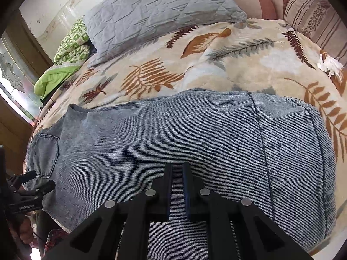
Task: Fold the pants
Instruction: 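Move the right tool to the jeans leg hem and grasp it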
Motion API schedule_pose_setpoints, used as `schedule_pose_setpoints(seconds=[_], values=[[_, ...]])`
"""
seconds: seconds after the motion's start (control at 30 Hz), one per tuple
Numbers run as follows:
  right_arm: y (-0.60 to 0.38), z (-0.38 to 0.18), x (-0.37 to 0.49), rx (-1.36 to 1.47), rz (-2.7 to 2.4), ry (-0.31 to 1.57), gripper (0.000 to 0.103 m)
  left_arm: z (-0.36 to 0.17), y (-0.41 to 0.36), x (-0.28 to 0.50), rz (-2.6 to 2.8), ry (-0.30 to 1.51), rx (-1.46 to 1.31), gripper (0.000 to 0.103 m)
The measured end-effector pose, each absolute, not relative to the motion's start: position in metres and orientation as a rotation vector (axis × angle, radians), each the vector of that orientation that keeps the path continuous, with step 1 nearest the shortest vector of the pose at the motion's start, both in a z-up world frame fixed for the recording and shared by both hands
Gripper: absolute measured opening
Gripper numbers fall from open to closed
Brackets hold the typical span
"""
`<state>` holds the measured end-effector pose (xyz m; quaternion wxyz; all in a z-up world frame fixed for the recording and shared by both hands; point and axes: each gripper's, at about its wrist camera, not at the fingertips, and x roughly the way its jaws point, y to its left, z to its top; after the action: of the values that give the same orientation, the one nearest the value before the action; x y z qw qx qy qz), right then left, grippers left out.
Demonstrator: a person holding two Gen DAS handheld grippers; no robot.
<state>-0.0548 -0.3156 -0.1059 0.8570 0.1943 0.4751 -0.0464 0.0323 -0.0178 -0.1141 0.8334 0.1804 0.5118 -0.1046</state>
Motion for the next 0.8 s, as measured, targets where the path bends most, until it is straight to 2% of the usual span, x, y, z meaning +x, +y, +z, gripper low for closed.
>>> schedule_pose_setpoints(seconds=[0.17, 0.3, 0.53, 0.8], values=[[-0.326, -0.098, -0.06, 0.436, -0.111, 0.963, 0.011, -0.137, -0.039, 0.026, -0.295, 1.143, 0.465, 0.103], [-0.355, -0.082, -0.076, 0.491, -0.172, 0.879, 0.011, -0.14, -0.024, 0.036, -0.338, 1.19, 0.361, 0.103], [-0.411, -0.082, -0.1, 0.7, -0.263, 0.803, 0.014, -0.14, -0.024, 0.037, -0.333, 1.185, 0.384, 0.103], [-0.384, -0.08, -0.073, 0.581, -0.197, 0.834, 0.014, -0.143, -0.028, 0.034, -0.331, 1.192, 0.386, 0.103]])
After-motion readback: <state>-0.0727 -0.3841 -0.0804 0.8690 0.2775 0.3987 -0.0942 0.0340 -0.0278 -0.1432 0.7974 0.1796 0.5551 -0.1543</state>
